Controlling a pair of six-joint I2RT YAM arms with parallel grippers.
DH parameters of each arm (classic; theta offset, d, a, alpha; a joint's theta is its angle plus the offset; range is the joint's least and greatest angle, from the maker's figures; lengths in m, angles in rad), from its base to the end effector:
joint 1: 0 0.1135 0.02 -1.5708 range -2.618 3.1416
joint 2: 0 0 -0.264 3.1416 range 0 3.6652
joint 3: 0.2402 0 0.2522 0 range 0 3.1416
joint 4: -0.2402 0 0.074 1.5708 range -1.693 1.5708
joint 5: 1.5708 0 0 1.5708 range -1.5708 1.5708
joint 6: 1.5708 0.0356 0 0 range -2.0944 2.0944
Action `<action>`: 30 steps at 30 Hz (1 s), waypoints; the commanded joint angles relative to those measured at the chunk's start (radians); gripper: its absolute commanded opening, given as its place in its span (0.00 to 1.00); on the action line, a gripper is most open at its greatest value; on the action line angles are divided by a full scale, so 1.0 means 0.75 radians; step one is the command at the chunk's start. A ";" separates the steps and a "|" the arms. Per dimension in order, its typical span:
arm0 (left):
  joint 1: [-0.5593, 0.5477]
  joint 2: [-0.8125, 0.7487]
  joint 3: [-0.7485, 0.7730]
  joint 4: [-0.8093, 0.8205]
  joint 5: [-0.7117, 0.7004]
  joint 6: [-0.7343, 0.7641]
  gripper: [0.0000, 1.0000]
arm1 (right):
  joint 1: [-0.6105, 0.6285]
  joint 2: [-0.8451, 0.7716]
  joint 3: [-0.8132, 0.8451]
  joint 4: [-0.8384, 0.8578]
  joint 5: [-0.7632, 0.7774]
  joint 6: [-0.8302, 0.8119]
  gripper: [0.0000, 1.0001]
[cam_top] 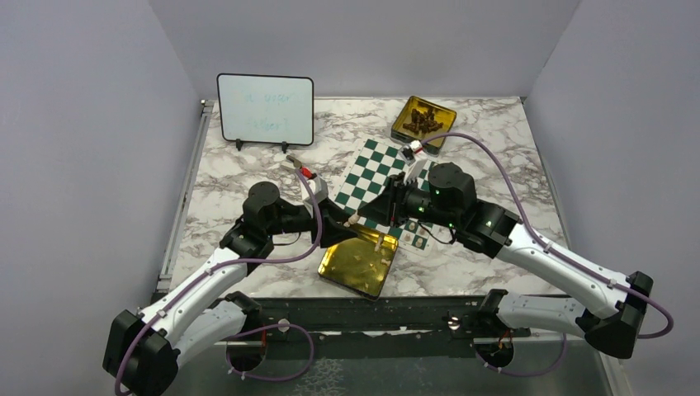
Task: Set up the chess pieces on the board
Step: Pick up the chess piece from the storage box.
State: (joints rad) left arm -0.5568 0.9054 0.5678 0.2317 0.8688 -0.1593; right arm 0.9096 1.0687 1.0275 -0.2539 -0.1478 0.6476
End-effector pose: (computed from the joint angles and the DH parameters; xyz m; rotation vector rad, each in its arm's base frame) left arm 0.1592 -0.1311 0.2864 1.0076 1.4918 -1.2455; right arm 0.1461 0.1963 0.3630 -0.3783 2.0126 1.1722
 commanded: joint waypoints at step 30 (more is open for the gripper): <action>-0.012 0.080 0.191 -0.418 -0.437 0.044 0.09 | -0.002 -0.079 -0.045 -0.281 0.815 -0.172 0.04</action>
State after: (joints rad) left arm -0.5652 0.9588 0.6483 0.0116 0.6327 -0.1478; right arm 0.9081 1.0134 1.0309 -0.4068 0.2718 0.5488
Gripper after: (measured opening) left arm 0.136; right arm 0.232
